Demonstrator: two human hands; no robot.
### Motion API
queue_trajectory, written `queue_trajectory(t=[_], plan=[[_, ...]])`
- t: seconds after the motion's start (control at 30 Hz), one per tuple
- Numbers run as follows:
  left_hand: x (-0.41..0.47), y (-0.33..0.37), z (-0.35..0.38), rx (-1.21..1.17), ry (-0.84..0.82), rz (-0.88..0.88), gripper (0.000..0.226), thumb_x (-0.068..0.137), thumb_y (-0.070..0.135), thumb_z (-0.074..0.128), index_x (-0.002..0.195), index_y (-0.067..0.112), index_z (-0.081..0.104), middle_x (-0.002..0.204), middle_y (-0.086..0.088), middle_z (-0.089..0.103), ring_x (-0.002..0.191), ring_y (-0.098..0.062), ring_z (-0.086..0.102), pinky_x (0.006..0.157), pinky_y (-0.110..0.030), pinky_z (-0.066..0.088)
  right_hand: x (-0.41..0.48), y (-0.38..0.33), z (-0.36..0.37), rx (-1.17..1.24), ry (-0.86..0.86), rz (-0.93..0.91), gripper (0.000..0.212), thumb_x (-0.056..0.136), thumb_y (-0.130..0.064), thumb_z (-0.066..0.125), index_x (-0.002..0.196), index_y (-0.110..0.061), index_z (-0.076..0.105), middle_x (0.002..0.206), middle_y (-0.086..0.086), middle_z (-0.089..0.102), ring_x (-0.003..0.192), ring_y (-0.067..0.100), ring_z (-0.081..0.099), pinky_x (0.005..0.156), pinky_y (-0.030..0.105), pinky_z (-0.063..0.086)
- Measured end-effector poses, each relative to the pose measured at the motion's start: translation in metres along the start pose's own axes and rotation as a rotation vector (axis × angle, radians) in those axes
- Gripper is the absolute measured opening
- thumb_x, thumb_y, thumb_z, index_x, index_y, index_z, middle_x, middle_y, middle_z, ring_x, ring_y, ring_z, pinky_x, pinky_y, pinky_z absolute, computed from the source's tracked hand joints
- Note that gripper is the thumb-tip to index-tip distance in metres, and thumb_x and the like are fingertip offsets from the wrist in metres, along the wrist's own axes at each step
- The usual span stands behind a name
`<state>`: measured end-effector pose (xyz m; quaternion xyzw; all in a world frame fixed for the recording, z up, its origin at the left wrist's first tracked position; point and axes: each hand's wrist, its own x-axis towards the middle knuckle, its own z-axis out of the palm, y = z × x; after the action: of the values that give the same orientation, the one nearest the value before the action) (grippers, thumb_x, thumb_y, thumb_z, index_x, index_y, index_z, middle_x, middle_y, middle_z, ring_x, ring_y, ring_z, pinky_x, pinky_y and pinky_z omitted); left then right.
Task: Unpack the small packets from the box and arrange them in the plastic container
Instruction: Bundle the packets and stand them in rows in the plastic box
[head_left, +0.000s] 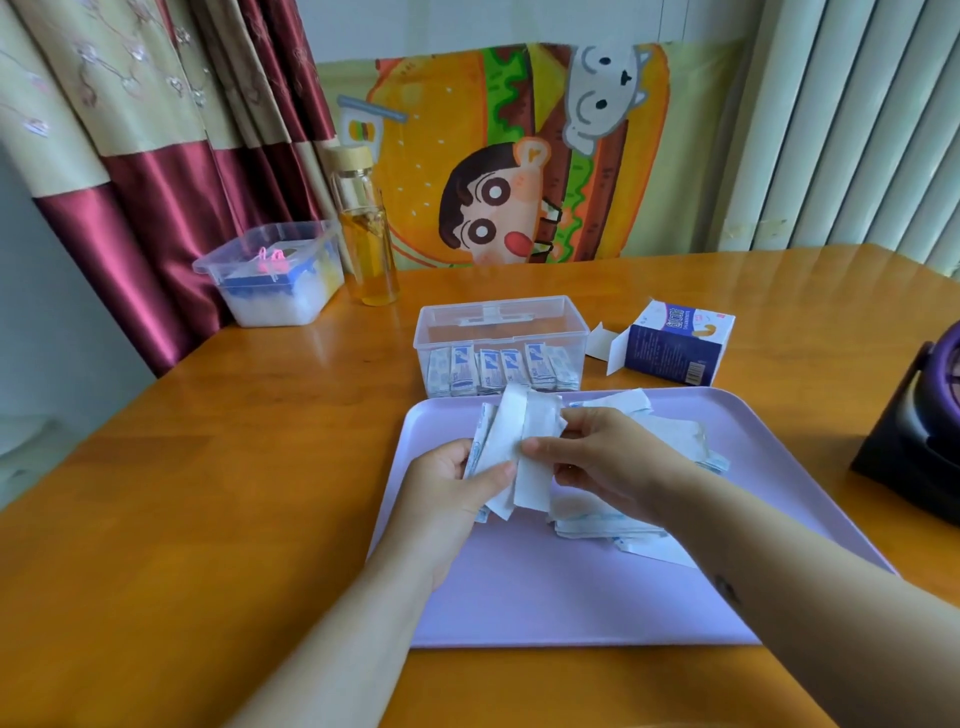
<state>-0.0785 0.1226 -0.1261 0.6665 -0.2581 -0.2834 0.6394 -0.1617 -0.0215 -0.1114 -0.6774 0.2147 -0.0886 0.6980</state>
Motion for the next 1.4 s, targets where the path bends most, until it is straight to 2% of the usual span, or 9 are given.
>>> queue_trajectory(t=[0.1,0.2,0.37,0.6,0.73,0.9,1.13,1.27,1.4], plan=[[-0.001,-0.001,0.002,0.018,0.013,0.012,0.011,0.090,0.015,0.062,0.090,0.022,0.070,0.086,-0.002,0.074,0.079,-0.018,0.066,0.074,-0.037,0.049,0.001,0.003,0.003,0.027,0.010,-0.001,0.008,0.084,-0.008,0.067,0.091,-0.005,0.068,0.090,0.014,0.057,0.080,0.022,0.044,0.068,0.027,0.039],[-0.001,-0.003,0.002,0.018,0.065,0.017,0.018,0.094,0.022,0.056,0.086,0.019,0.072,0.085,-0.005,0.074,0.079,-0.020,0.066,0.074,-0.038,0.048,0.001,0.004,0.003,0.023,0.016,0.001,0.005,0.084,-0.009,0.066,0.089,-0.010,0.069,0.085,0.008,0.059,0.067,0.014,0.044,0.058,0.020,0.035],[-0.001,-0.001,0.004,-0.057,0.075,-0.009,0.012,0.090,0.014,0.061,0.093,0.019,0.071,0.089,-0.003,0.075,0.087,-0.022,0.069,0.079,-0.038,0.053,0.001,0.006,0.003,0.101,-0.004,-0.035,0.017,0.083,-0.005,0.067,0.100,-0.003,0.068,0.092,0.012,0.057,0.079,0.019,0.043,0.067,0.025,0.035],[-0.003,-0.001,0.007,-0.032,0.084,0.006,0.013,0.085,0.013,0.067,0.096,0.019,0.070,0.090,0.000,0.075,0.086,-0.018,0.069,0.070,-0.028,0.053,0.000,0.008,0.001,0.205,-0.008,-0.030,0.010,0.084,-0.005,0.065,0.093,-0.003,0.062,0.077,0.009,0.047,0.055,0.008,0.037,0.054,0.016,0.036],[-0.006,0.001,0.008,-0.033,0.034,-0.043,0.018,0.094,0.025,0.056,0.096,0.018,0.072,0.093,-0.003,0.075,0.094,-0.025,0.069,0.085,-0.042,0.052,0.001,0.008,0.002,0.184,0.014,-0.026,0.011,0.085,-0.006,0.065,0.095,-0.003,0.062,0.075,0.008,0.045,0.052,0.008,0.036,0.051,0.016,0.035],[-0.006,0.003,0.009,-0.071,0.061,-0.059,0.014,0.092,0.016,0.058,0.099,0.017,0.070,0.090,-0.004,0.075,0.080,-0.019,0.069,0.061,-0.029,0.052,-0.003,0.007,0.005,0.196,-0.014,-0.023,0.007,0.084,-0.007,0.066,0.090,-0.005,0.065,0.082,0.012,0.045,0.055,0.009,0.036,0.052,0.016,0.036],[-0.009,0.002,0.010,-0.161,0.089,-0.088,0.019,0.096,0.018,0.052,0.101,0.014,0.070,0.093,-0.003,0.075,0.089,-0.019,0.070,0.077,-0.033,0.056,-0.005,0.004,0.001,0.128,0.085,-0.049,0.003,0.084,-0.010,0.066,0.084,-0.007,0.064,0.063,0.004,0.040,0.052,0.011,0.031,0.051,0.020,0.026],[-0.009,0.004,0.005,-0.442,0.122,-0.174,0.023,0.098,0.004,0.043,0.101,0.013,0.064,0.087,-0.002,0.074,0.077,-0.014,0.071,0.062,-0.025,0.057,-0.018,-0.017,-0.003,-0.100,0.447,-0.463,0.012,0.081,-0.008,0.069,0.072,-0.014,0.064,0.049,-0.011,0.055,0.044,0.002,0.045,0.044,0.010,0.033],[-0.012,0.014,0.010,-0.805,0.002,-0.350,0.023,0.098,0.012,0.041,0.103,0.009,0.064,0.080,-0.008,0.072,0.073,-0.018,0.064,0.068,-0.030,0.050,-0.028,-0.009,0.016,-0.698,0.359,-0.980,0.019,0.068,0.006,0.066,0.078,-0.010,0.069,0.081,-0.004,0.064,0.074,0.005,0.058,0.067,0.007,0.043]])
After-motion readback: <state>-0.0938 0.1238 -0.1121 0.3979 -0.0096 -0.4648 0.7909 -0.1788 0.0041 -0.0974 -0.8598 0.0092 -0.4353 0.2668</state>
